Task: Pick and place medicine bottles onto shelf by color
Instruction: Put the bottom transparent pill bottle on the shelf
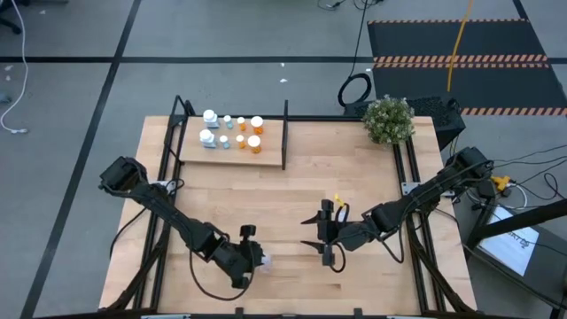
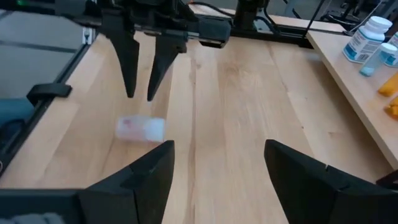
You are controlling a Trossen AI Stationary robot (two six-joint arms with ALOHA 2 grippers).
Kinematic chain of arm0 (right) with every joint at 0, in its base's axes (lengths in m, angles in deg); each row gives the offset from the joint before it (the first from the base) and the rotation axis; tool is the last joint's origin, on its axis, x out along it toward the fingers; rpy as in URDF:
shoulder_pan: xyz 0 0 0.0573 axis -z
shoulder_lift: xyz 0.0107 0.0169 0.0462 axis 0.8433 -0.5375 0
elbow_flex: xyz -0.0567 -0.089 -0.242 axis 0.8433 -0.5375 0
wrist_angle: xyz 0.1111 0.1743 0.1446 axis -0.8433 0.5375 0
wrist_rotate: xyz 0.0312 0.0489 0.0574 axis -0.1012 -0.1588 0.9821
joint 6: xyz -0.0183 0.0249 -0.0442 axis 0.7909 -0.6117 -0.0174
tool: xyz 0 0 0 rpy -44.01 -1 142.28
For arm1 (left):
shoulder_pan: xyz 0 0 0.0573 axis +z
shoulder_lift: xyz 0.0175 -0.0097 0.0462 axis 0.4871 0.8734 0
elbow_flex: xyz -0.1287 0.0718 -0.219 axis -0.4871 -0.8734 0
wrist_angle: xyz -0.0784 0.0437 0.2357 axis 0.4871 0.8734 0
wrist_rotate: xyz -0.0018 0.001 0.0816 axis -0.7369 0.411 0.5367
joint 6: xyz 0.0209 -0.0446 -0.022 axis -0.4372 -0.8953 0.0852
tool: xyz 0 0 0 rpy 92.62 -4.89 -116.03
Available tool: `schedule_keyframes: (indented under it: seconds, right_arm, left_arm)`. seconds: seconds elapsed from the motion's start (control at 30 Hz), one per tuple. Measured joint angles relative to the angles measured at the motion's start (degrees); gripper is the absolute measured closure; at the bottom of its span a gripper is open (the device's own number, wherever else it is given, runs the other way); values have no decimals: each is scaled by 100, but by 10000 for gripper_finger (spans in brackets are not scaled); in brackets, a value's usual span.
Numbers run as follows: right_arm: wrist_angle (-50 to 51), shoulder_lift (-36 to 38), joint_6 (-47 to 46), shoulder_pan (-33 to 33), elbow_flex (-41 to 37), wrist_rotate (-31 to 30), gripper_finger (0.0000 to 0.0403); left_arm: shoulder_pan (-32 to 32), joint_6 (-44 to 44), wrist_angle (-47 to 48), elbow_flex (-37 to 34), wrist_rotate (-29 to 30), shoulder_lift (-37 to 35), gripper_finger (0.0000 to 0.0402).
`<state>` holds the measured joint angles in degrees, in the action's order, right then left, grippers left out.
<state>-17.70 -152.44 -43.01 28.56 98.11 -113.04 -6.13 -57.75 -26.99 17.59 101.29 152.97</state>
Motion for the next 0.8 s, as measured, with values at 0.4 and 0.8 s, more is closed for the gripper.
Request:
schedule_keyframes:
  seconds: [0.4, 0.8]
  right_arm:
    - [179, -2, 21, 61, -27, 4, 161]
    - [151, -4, -288, 74, -289, -9, 161]
  left_arm:
    - [45, -886, -75, 0, -12, 152, 241]
    - [47, -2222, -490, 5, 519, 817, 103]
